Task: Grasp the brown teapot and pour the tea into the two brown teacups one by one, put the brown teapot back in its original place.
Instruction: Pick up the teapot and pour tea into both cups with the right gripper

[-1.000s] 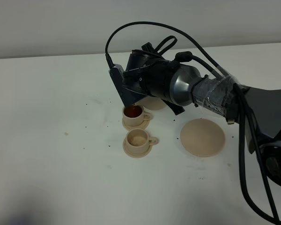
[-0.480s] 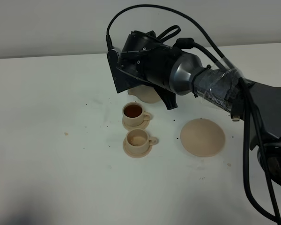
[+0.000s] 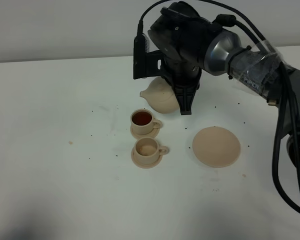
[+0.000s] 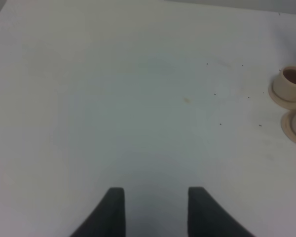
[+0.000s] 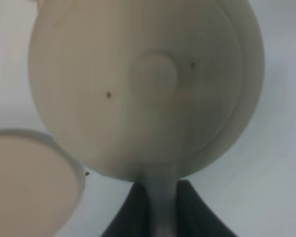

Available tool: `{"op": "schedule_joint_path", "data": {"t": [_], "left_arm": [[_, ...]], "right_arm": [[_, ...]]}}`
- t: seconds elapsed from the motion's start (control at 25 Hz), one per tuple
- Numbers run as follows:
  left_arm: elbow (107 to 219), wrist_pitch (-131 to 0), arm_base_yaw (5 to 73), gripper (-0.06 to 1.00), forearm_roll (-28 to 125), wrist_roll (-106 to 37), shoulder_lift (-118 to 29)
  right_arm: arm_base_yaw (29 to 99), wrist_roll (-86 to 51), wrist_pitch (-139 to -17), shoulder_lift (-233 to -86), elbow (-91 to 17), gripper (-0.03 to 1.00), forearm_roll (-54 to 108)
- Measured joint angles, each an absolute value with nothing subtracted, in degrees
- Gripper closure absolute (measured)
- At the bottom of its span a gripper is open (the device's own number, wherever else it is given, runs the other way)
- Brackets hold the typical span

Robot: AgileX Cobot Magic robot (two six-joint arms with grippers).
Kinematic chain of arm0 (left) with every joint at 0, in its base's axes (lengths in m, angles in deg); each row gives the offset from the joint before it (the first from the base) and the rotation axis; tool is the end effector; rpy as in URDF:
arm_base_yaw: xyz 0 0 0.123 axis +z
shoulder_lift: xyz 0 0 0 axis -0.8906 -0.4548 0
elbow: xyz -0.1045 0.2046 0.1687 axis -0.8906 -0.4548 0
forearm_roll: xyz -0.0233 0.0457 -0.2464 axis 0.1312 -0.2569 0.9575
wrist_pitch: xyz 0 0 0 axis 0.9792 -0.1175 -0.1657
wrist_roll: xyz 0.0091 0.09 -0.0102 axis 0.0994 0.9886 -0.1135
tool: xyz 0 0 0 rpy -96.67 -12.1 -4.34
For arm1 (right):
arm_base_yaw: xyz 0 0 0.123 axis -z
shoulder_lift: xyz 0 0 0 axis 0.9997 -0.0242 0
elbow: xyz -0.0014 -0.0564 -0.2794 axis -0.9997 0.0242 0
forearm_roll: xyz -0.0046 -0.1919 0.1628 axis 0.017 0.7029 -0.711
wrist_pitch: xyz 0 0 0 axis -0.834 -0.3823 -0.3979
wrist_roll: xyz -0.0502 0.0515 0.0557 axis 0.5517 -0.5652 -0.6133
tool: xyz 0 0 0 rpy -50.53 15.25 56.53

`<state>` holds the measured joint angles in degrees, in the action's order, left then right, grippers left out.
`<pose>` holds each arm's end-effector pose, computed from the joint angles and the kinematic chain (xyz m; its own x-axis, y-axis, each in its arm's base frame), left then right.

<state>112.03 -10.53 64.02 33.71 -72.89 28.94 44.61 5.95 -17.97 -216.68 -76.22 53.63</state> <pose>-0.0051 0.0018 0.2803 -0.4158 -0.0771 -0.9062 -0.0660 0.9963 -0.0545 0.3702 0.3187 0.2268 0.0674 -0.9952 0.0710 -0.9129 -0.0902 -0.3981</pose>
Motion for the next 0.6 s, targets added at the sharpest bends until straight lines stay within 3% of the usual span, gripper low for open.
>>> {"op": "schedule_joint_path", "data": {"t": [0.6], "left_arm": [[112.03,-10.53,64.02,0.62,33.71,-72.89,28.94]], "right_arm": [[49.47,17.5,-17.28,-216.68,-76.22,0.86,44.98]]}}
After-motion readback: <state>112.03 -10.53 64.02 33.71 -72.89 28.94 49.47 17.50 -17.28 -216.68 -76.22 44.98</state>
